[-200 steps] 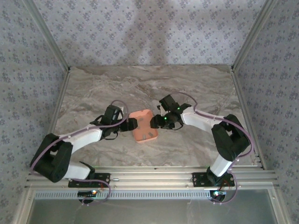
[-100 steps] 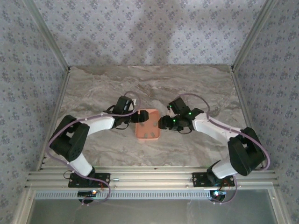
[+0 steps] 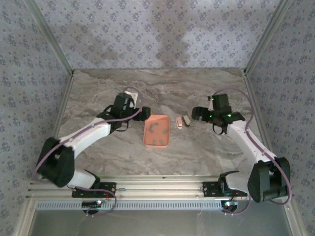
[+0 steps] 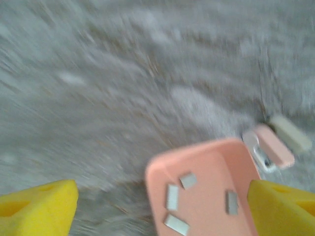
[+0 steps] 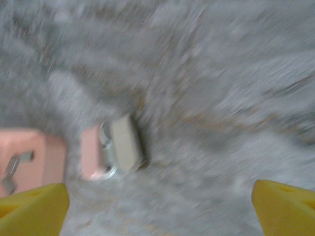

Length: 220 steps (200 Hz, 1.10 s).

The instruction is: Load the staples into the stapler

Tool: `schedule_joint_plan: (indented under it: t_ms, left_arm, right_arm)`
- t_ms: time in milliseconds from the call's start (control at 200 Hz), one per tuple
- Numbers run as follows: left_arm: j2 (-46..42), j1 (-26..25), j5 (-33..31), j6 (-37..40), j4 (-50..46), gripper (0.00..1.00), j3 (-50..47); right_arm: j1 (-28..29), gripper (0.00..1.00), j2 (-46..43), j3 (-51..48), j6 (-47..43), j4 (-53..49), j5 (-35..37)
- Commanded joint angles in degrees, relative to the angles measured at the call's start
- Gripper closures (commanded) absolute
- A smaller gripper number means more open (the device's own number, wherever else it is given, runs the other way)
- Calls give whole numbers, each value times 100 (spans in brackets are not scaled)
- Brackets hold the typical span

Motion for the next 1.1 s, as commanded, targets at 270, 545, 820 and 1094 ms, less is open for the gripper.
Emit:
schedule_joint_plan:
  t_ms: [270, 545, 820, 1094]
  left_arm:
    - [-2131, 647, -2933, 1314, 746, 2, -1481]
    - [-3115, 1458, -3126, 1611, 2354, 1, -3415]
    - [-2443, 2960, -1492, 1316, 4675, 1, -4673]
    - [-21, 3007, -1145, 1644, 5985, 1, -3824]
  right_arm:
    - [-1050, 0, -1071, -2023, -1385, 3241, 986]
    - [-1473, 0, -567, -3164, -1490, 5193, 547]
    - [-1446, 0, 928, -3089, -1774, 6819, 62]
    - [-1403, 0, 1832, -2910, -1817, 7229, 46]
